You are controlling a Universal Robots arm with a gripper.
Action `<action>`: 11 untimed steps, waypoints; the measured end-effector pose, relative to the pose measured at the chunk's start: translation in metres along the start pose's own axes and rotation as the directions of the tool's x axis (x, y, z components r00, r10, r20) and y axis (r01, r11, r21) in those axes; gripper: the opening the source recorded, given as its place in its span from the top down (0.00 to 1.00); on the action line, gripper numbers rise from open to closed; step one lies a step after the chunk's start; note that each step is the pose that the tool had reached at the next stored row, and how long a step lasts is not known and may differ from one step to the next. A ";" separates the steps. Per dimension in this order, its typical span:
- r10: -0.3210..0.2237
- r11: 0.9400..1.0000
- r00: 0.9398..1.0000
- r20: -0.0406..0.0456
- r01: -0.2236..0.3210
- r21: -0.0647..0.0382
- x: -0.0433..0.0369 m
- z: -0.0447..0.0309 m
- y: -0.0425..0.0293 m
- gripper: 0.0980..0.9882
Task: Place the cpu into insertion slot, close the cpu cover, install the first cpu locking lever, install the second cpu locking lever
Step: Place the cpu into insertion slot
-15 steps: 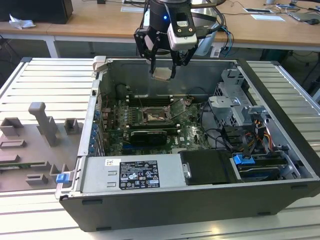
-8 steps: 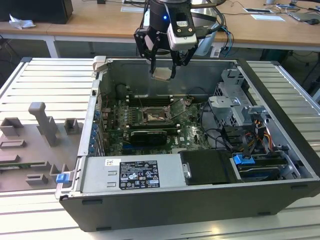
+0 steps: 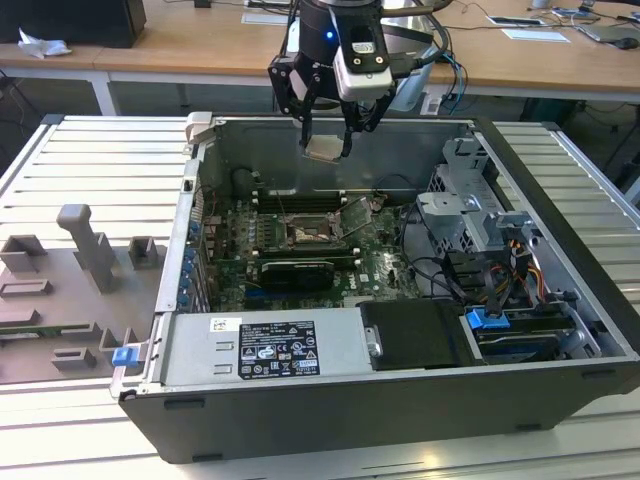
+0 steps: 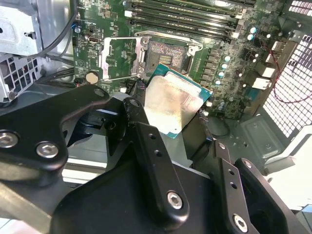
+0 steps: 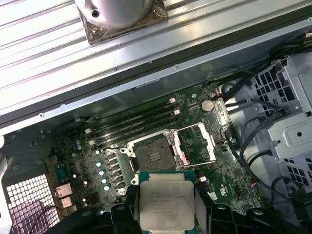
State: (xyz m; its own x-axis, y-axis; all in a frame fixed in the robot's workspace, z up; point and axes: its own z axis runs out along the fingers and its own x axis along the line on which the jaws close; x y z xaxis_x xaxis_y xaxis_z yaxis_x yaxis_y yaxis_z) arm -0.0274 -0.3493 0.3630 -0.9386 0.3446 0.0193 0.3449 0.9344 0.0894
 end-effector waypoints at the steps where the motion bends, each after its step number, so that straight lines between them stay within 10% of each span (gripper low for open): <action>1: 0.002 1.000 1.000 0.000 -0.002 0.000 0.0000 0.0000 0.0000 0.50; 11: 0.016 1.000 1.000 0.001 -0.016 0.000 0.0000 0.0000 0.0000 0.50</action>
State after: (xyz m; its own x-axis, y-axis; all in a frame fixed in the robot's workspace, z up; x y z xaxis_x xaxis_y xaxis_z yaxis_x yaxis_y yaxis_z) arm -0.0274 -0.3493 0.3629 -0.9330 0.3594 0.0193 0.3597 0.9288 0.0894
